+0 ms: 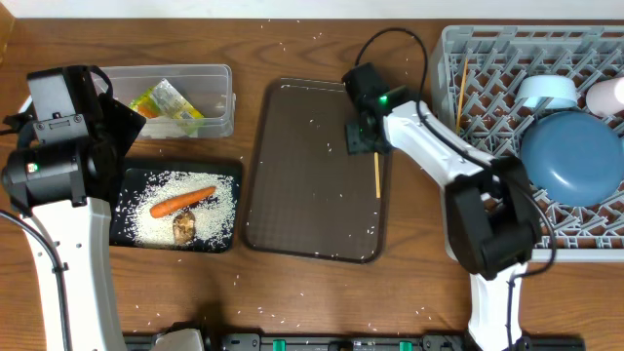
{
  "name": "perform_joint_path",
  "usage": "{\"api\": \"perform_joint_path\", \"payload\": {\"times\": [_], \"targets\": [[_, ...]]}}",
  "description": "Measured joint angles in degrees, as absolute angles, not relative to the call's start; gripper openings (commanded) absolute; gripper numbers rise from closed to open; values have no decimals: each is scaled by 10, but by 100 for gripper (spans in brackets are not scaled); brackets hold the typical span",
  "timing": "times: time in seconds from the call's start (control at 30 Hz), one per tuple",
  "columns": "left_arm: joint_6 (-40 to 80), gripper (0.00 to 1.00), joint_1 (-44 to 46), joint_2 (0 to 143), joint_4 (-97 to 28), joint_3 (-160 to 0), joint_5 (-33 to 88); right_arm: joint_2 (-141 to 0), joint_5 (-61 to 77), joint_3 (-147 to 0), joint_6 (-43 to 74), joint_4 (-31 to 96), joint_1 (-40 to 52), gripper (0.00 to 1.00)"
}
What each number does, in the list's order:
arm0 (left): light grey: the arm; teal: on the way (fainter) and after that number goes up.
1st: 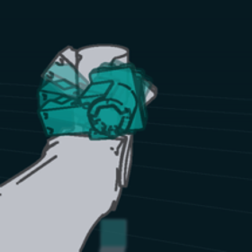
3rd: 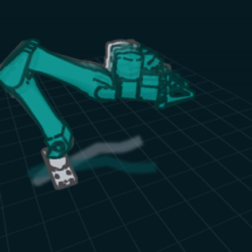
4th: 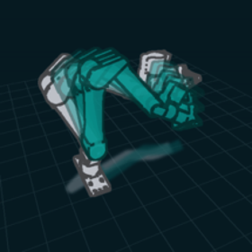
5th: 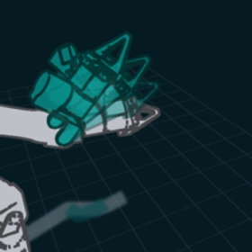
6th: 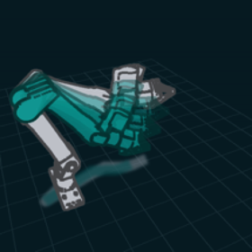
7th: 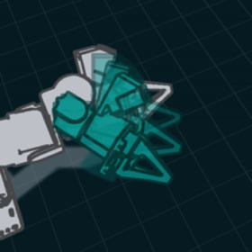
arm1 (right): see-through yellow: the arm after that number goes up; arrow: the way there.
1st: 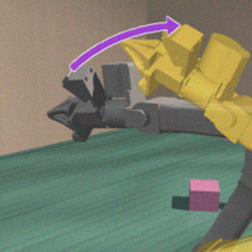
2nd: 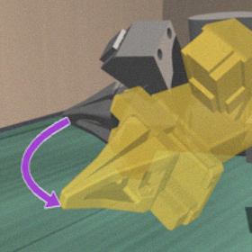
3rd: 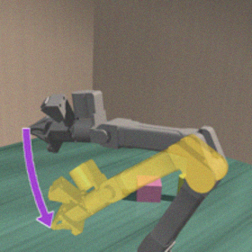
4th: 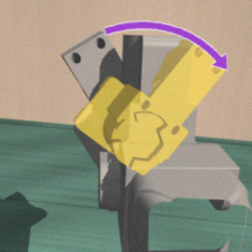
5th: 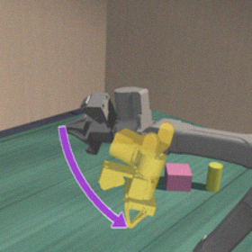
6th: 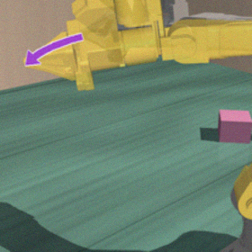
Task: Sort waste into correct bins and load items into the dishwasher rack
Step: 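Release the chopstick and move the right gripper to the other chopstick, then grasp the second wooden chopstick with the right gripper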
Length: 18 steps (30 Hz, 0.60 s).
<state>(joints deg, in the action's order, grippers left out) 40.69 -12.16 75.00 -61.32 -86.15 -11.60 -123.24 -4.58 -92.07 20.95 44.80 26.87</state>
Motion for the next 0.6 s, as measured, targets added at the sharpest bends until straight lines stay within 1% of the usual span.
{"api": "perform_joint_path", "payload": {"times": [0.2,0.23,0.27,0.3,0.33,0.4,0.43,0.6], "targets": [[407,98,-122,750,-613,-861,-116,-1256,-41,-920,219,446,269,56],[407,98,-122,750,-613,-861,-116,-1256,-40,-920,220,446,269,55],[407,98,-122,750,-613,-861,-116,-1256,-39,-920,220,445,269,52],[407,98,-122,750,-613,-861,-116,-1257,-38,-921,222,445,269,41],[407,98,-122,750,-613,-861,-116,-1257,-37,-921,222,445,269,35],[407,98,-122,750,-613,-861,-116,-1260,-37,-923,221,445,269,15],[407,98,-122,750,-613,-861,-116,-1261,-34,-925,226,446,269,1],[407,98,-122,750,-613,-861,-116,-1264,-22,-931,230,451,269,1]]}}
